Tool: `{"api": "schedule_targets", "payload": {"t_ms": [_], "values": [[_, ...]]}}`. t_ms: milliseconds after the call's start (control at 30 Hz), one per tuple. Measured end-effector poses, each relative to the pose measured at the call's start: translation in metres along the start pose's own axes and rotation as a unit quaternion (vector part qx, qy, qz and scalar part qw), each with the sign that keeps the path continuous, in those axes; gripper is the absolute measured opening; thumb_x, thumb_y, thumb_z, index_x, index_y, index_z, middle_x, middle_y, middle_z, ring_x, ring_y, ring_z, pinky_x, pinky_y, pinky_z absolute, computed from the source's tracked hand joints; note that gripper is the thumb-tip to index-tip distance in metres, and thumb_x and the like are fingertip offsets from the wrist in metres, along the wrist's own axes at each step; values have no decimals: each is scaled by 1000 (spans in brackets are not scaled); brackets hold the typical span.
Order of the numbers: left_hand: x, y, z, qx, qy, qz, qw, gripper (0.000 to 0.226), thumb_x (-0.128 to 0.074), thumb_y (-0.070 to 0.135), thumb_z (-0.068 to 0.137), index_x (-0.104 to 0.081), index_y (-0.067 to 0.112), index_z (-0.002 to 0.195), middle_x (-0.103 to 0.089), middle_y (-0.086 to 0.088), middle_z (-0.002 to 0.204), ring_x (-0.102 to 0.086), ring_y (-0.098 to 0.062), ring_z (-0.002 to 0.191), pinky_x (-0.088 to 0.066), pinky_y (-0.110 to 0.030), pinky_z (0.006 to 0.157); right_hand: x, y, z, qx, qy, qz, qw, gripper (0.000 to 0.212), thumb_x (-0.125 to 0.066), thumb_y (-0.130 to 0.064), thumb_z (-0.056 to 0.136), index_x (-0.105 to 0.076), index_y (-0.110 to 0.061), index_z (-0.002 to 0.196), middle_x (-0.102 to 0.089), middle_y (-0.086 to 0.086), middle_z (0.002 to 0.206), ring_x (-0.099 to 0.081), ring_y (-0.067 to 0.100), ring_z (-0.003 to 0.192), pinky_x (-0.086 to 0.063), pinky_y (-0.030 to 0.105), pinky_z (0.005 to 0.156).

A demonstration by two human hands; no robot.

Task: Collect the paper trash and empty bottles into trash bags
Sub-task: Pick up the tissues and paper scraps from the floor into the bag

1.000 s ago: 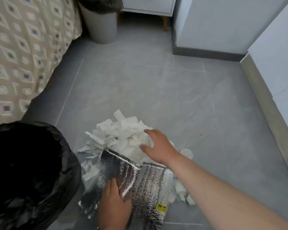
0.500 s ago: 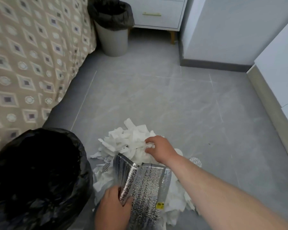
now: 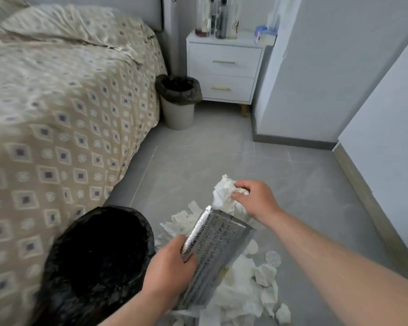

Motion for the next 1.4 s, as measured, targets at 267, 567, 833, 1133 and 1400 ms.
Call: {"api": "schedule_targets", "payload": {"t_ms": [267,567,833,1133,1400], "values": [[126,25,-8,-63,33,-47,996,24,-64,21,76,-47,14,61,-43,4,46,-37,-9,41,-32,-27,46,49,-64,-45,-12,96,90,991,31,-73,-17,81,-71,-12,111,-71,0,96,-64,15,86,-45,25,76],[231,-102,-10,107,201,-207,951,12,-76,9,76,-65,13,78,-69,-15,78,-57,-23,64,-45,-32,64,26,-57,-71,-71,101,199,972,13,-71,-14,80,-76,-14,91,-74,5,82,-68,19,78,-50,31,74],[186,-219,3,308,216,-317,870,30,-74,-10,70,-63,1,96,-66,-18,95,-63,-31,89,-49,-40,87,-3,-65,-66,-81,67,202,974,10,-70,-10,81,-72,-21,80,-71,2,80,-65,20,72,-50,32,73],[125,-253,33,345,232,-334,846,28,-73,-5,75,-49,8,77,-54,-12,96,-49,-24,91,-37,-32,83,-5,-49,-54,-97,59,205,972,16,-72,-13,81,-71,-29,80,-75,-2,83,-71,21,80,-56,41,81],[109,-259,38,313,216,-358,853,37,-84,-5,57,-66,4,88,-70,-15,85,-68,-31,88,-50,-35,79,-12,-53,-49,-96,50,219,970,17,-72,-10,81,-71,-26,79,-75,1,84,-71,22,77,-55,40,78]]}}
Point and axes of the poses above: each hand's wrist, its own z-axis towards the middle knuckle, its own x-axis out of the back of the hand, y = z × x, the point moved 8 cm from there along z, towards the middle knuckle
